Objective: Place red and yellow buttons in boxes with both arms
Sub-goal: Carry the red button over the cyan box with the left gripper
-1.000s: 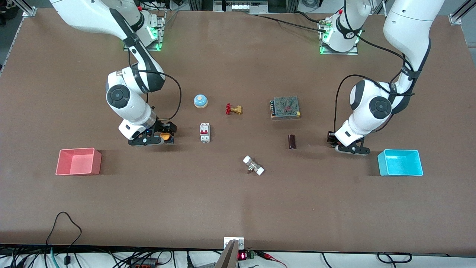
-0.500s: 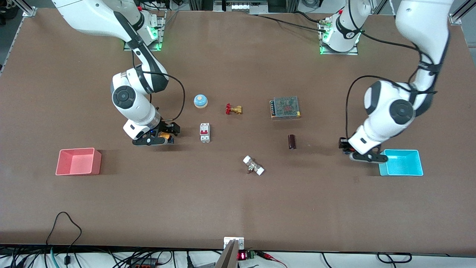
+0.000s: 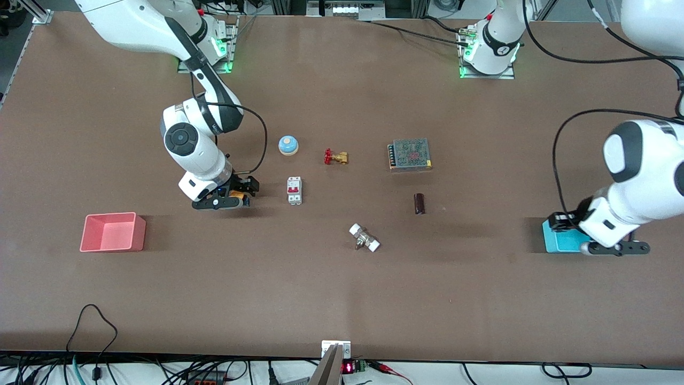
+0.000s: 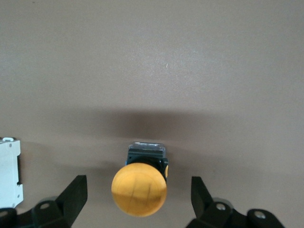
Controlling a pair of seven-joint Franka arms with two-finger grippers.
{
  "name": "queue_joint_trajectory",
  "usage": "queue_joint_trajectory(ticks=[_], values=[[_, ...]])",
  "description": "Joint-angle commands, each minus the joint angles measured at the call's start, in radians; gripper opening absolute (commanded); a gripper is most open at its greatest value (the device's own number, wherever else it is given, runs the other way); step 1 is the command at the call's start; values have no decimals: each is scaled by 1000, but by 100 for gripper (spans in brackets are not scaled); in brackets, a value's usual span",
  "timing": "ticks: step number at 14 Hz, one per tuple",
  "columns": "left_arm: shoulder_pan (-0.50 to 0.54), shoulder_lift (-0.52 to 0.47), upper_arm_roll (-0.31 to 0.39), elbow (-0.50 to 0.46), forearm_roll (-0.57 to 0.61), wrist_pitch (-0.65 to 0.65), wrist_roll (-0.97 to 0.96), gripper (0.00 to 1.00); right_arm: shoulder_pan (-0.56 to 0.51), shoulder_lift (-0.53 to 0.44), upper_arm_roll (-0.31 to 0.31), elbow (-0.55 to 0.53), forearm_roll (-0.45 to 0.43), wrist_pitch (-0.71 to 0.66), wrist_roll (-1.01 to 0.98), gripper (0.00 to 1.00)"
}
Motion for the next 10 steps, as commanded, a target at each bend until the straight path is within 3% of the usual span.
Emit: queue_joint_trajectory(ticks=[1, 4, 10], values=[[43, 102, -3, 83, 18, -8, 27, 24, 0, 18, 0, 25, -24, 9, 26, 96], [69, 146, -3, 85, 108, 59, 27, 24, 0, 28, -1, 34, -24, 11, 26, 93], [117, 208, -3, 69, 107, 78, 29, 24, 0, 42, -1, 42, -54, 26, 26, 69]])
